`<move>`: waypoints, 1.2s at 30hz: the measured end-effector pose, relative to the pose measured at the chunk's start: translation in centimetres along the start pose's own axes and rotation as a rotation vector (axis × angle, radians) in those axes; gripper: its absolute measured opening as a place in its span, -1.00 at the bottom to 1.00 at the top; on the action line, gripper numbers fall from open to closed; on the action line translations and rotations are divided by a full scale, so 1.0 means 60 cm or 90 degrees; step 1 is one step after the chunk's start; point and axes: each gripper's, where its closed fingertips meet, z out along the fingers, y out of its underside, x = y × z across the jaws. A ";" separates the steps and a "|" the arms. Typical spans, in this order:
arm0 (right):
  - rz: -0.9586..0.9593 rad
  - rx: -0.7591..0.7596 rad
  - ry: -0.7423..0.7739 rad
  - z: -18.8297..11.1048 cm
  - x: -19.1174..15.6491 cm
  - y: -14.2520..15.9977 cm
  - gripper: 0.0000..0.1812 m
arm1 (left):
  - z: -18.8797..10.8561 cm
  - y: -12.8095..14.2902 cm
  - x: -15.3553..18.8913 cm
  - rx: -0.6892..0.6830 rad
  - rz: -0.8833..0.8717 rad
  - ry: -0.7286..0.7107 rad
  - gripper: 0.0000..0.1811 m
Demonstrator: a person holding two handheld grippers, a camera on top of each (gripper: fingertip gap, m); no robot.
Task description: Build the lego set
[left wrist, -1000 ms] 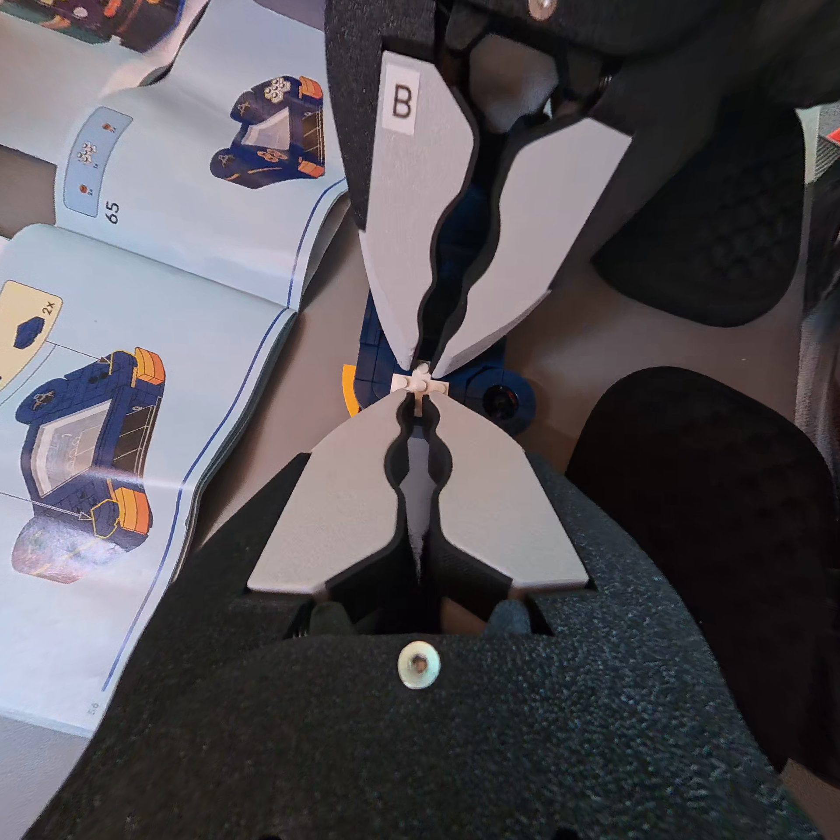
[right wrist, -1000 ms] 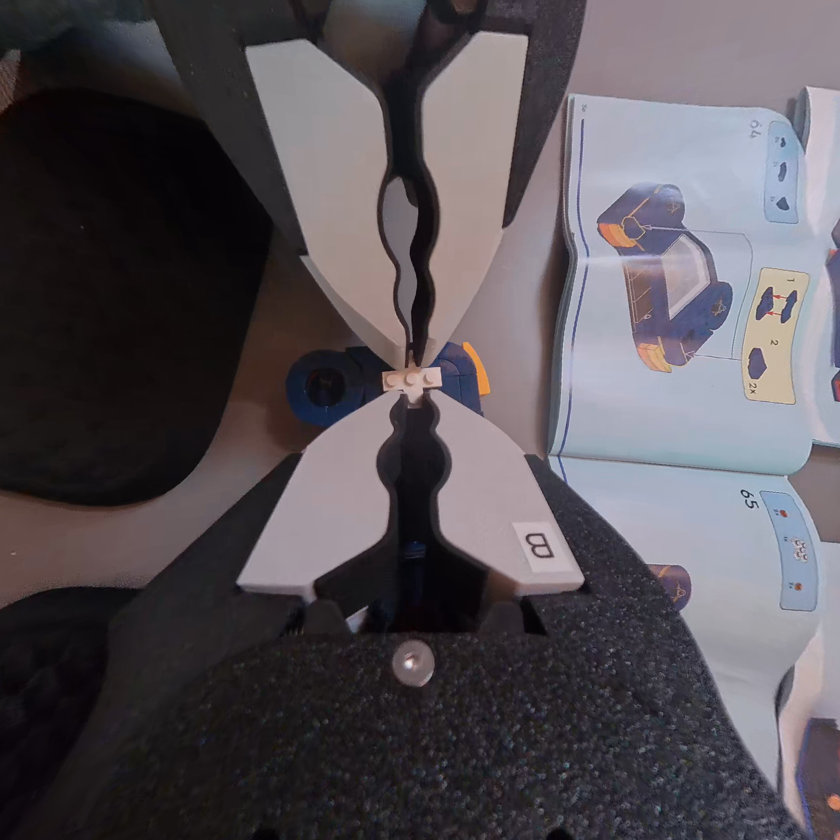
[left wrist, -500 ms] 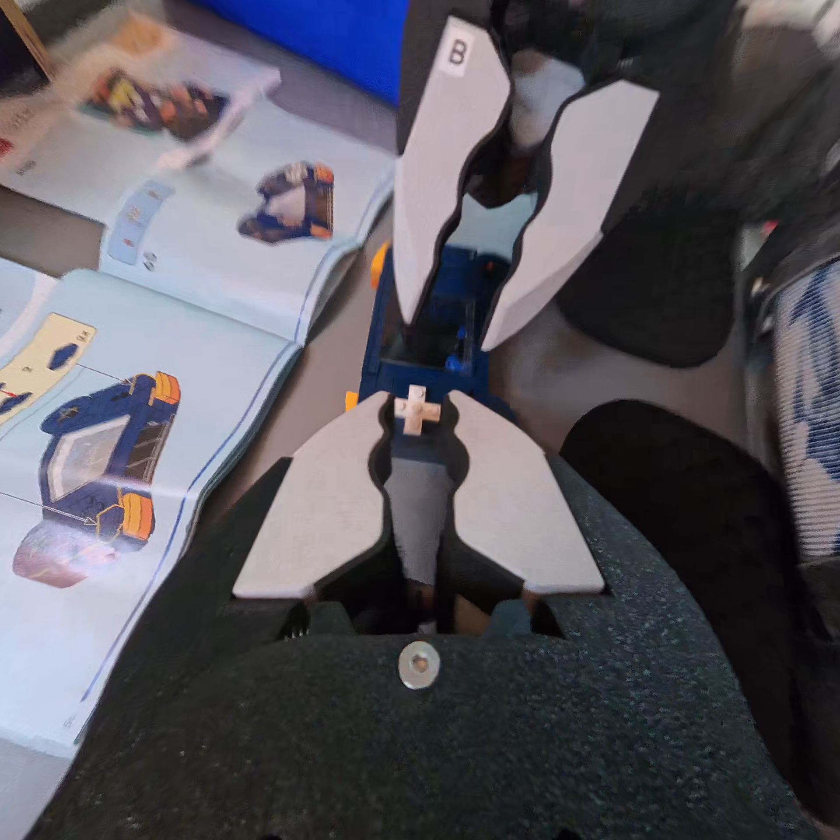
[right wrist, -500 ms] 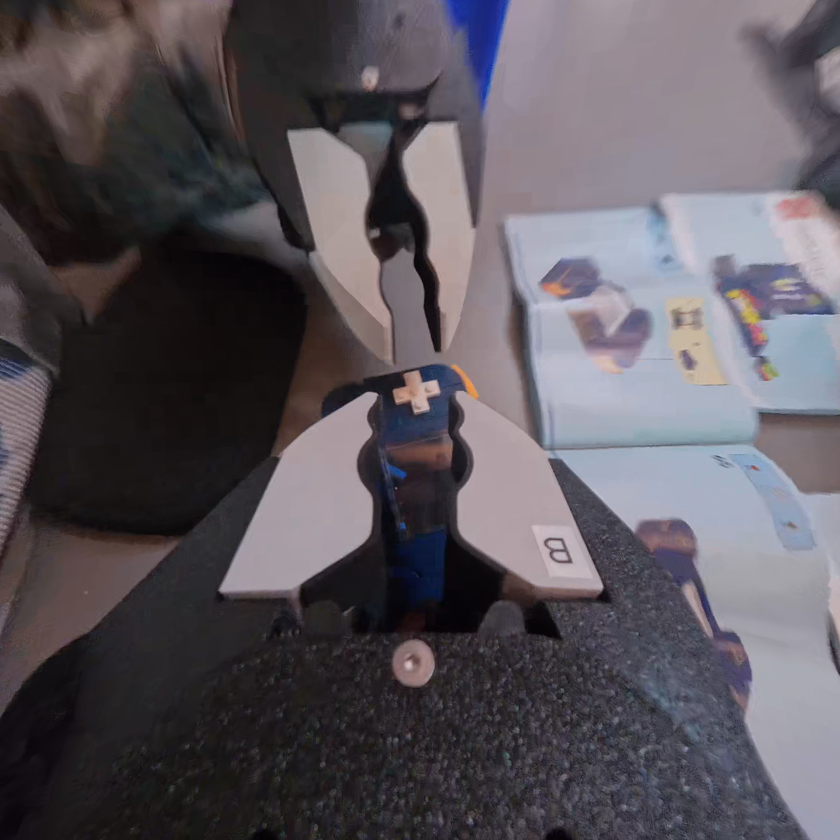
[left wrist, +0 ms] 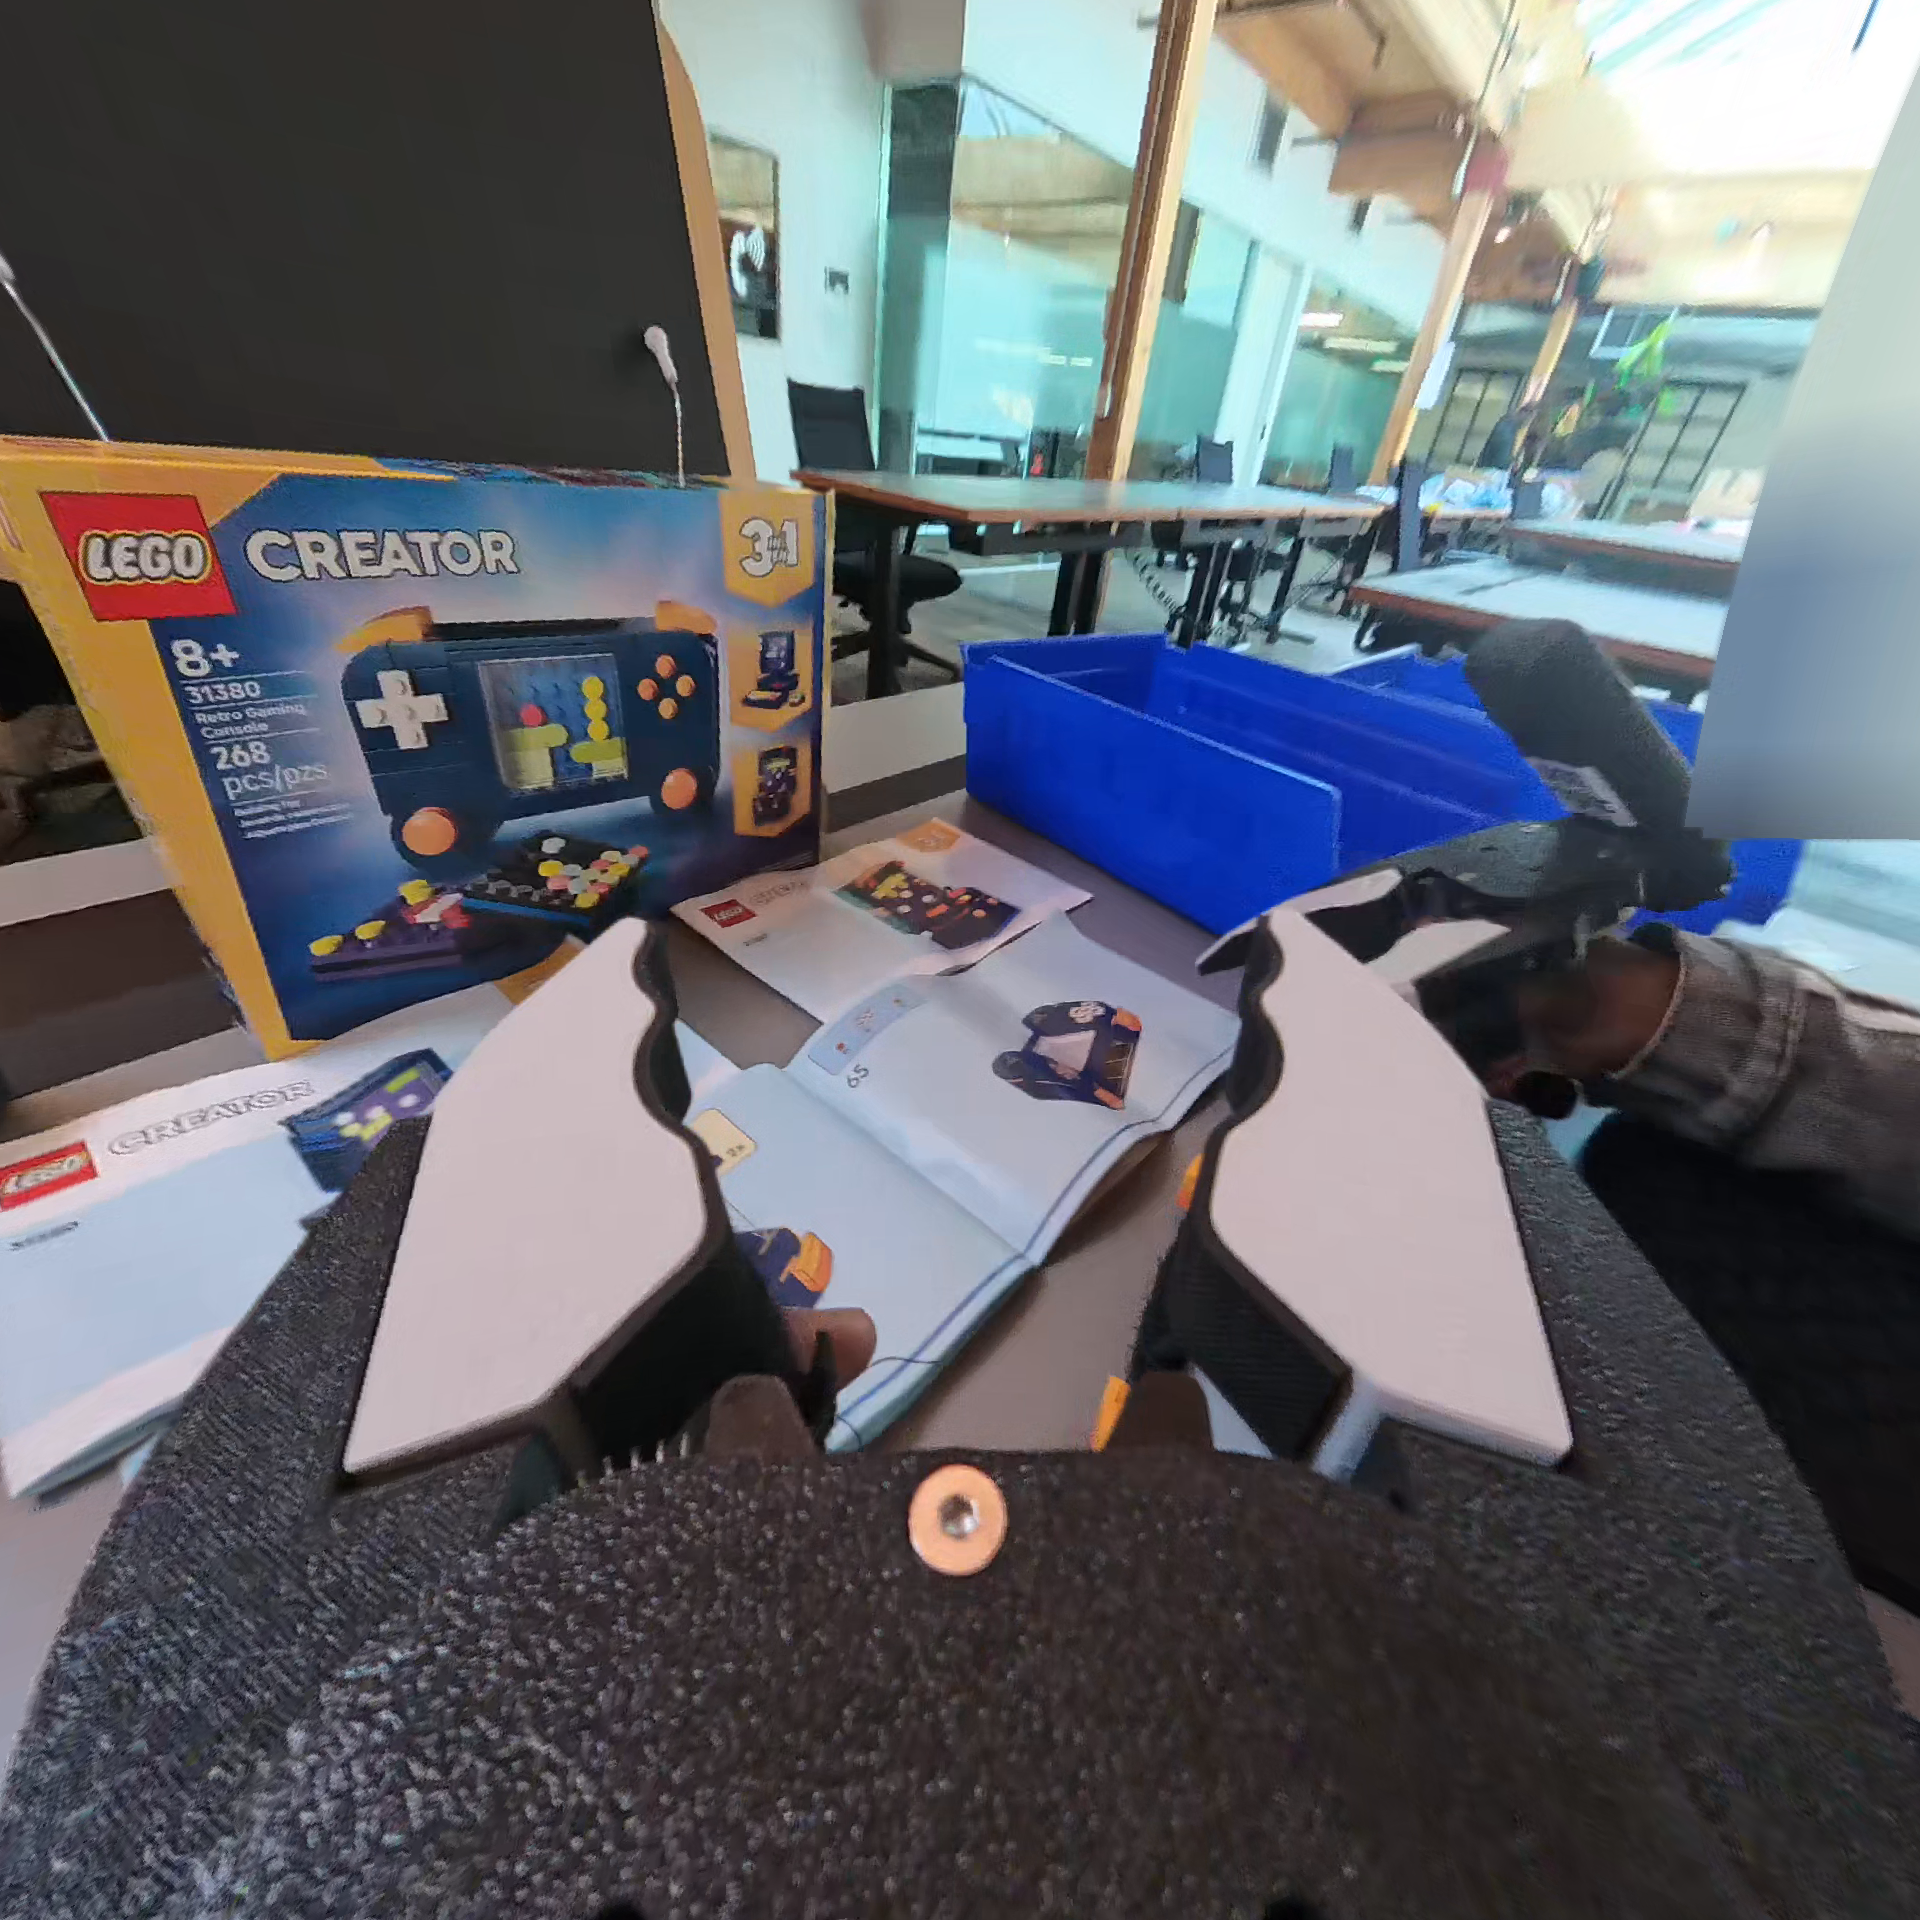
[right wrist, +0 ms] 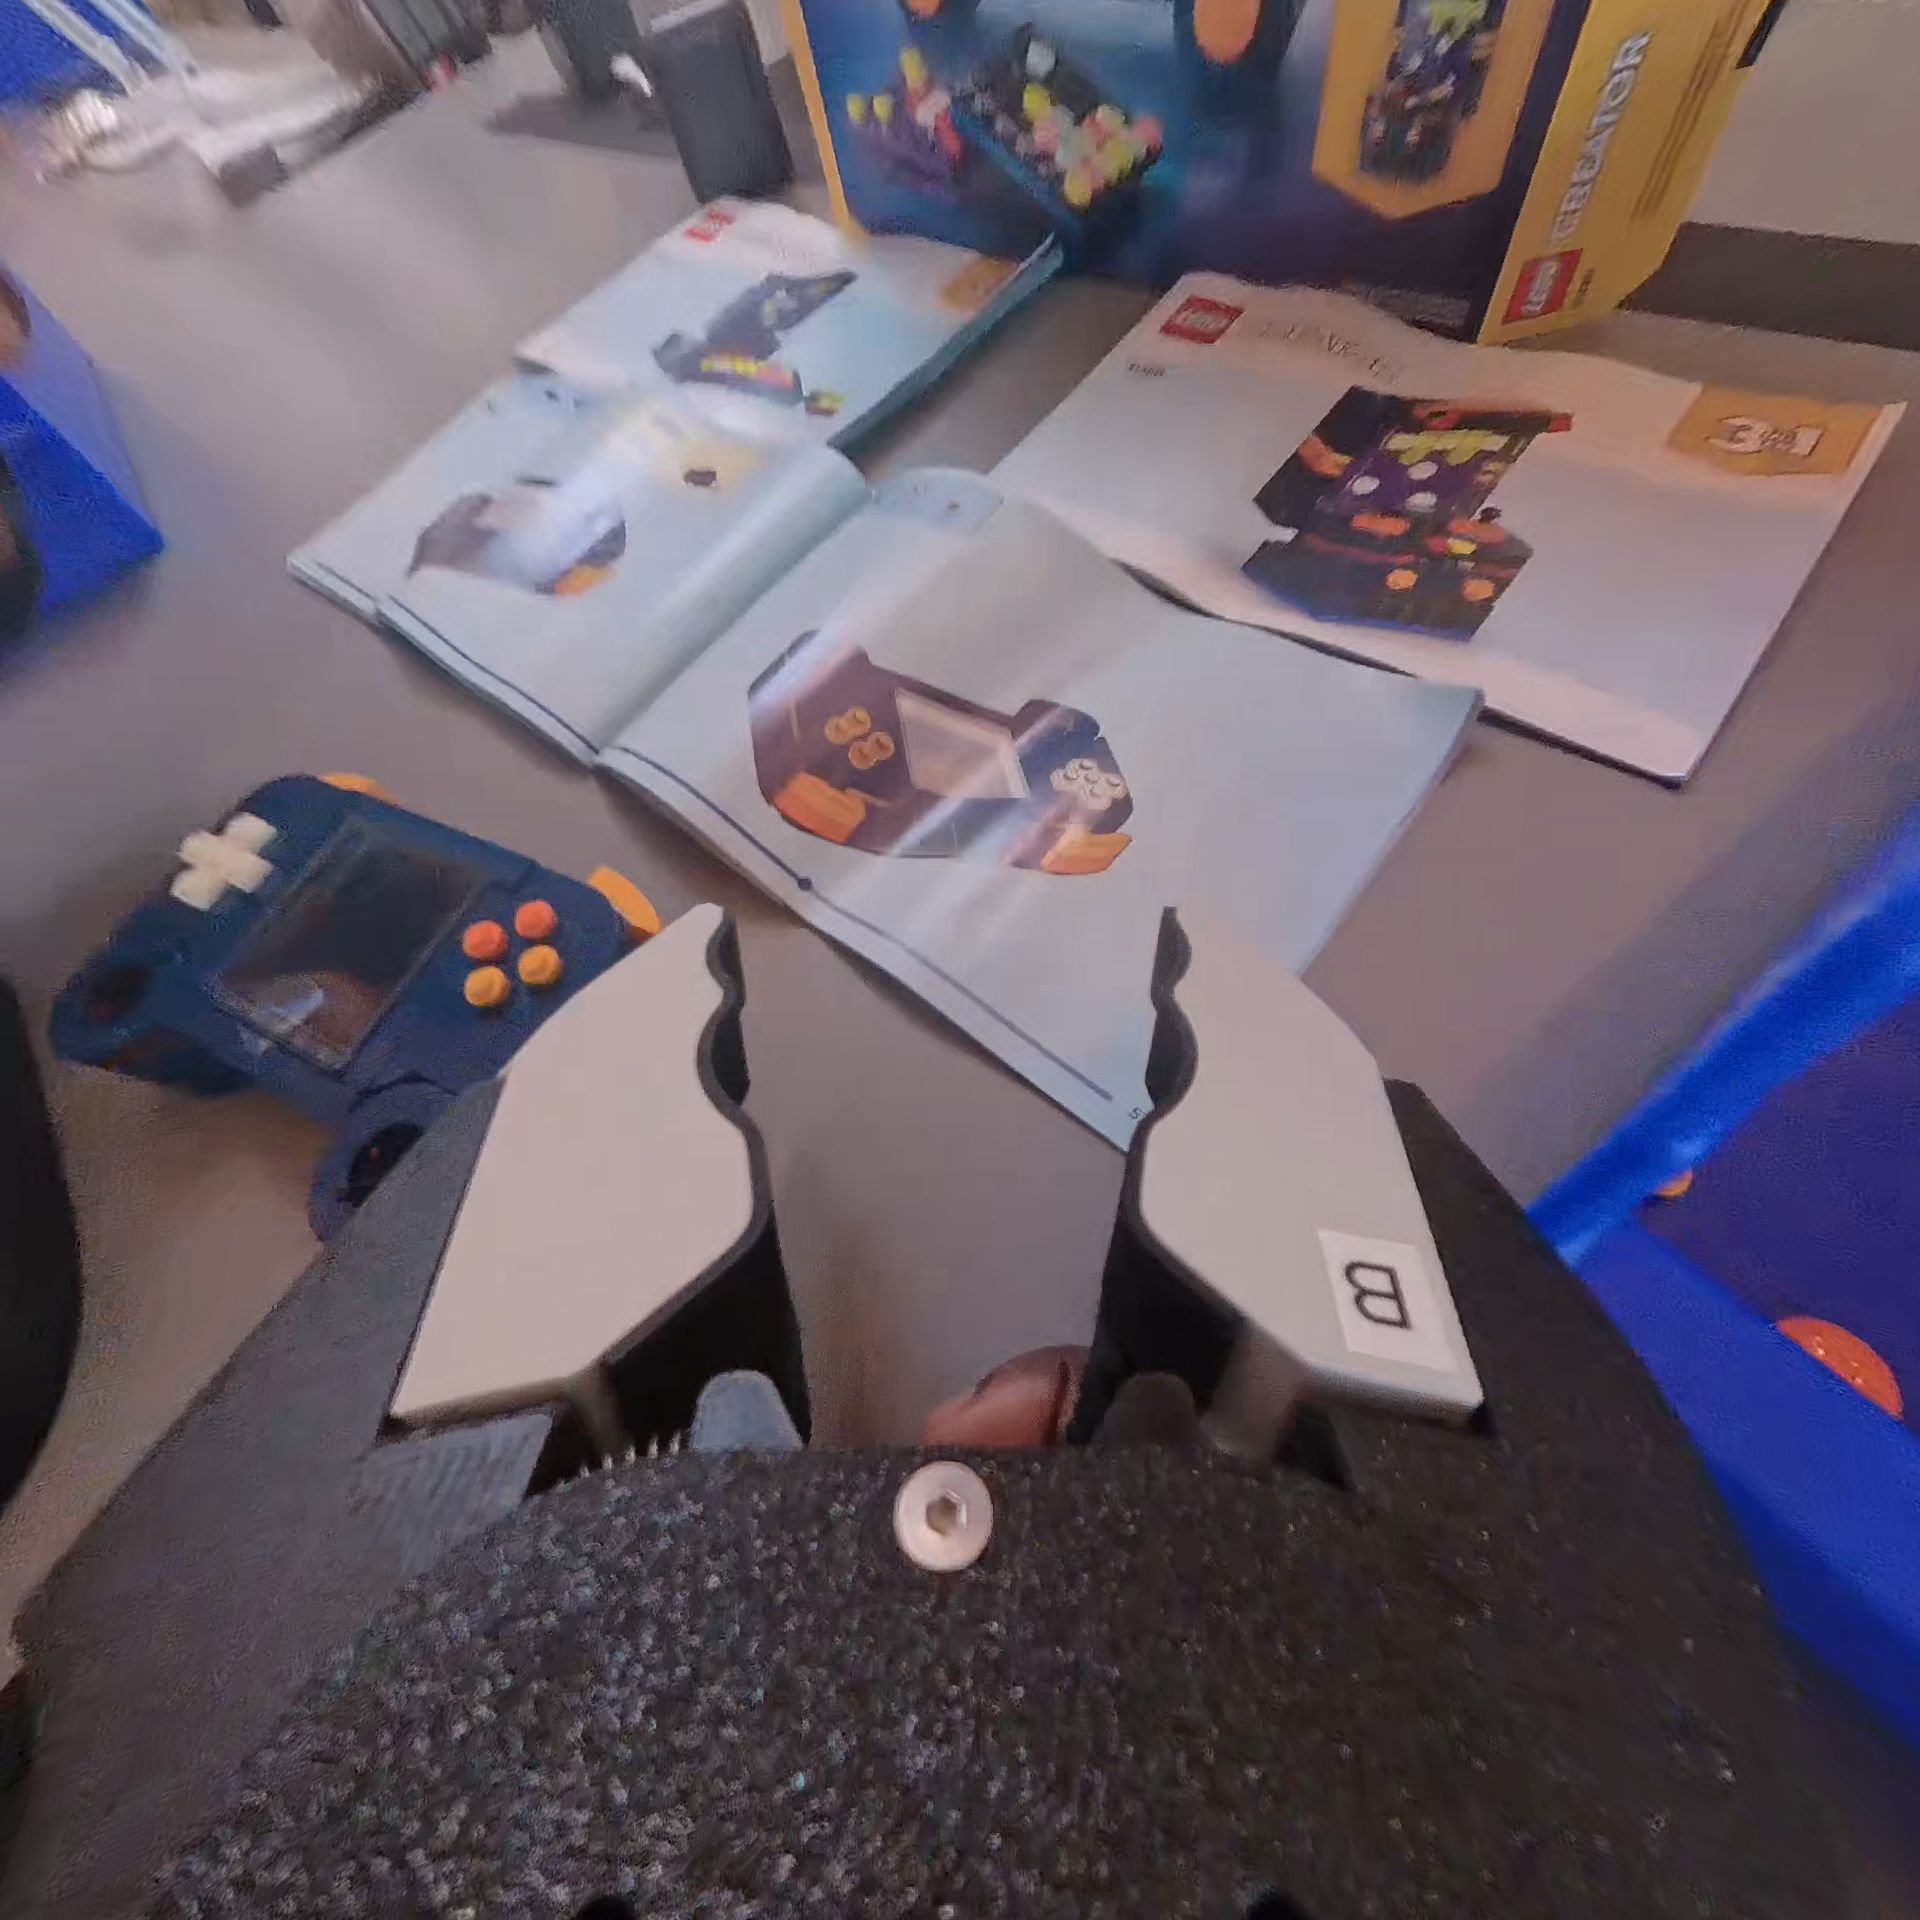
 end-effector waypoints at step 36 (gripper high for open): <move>-0.186 0.889 0.009 -0.305 -0.056 -0.199 0.31 | -0.090 -0.105 -0.004 0.480 0.193 -0.149 0.42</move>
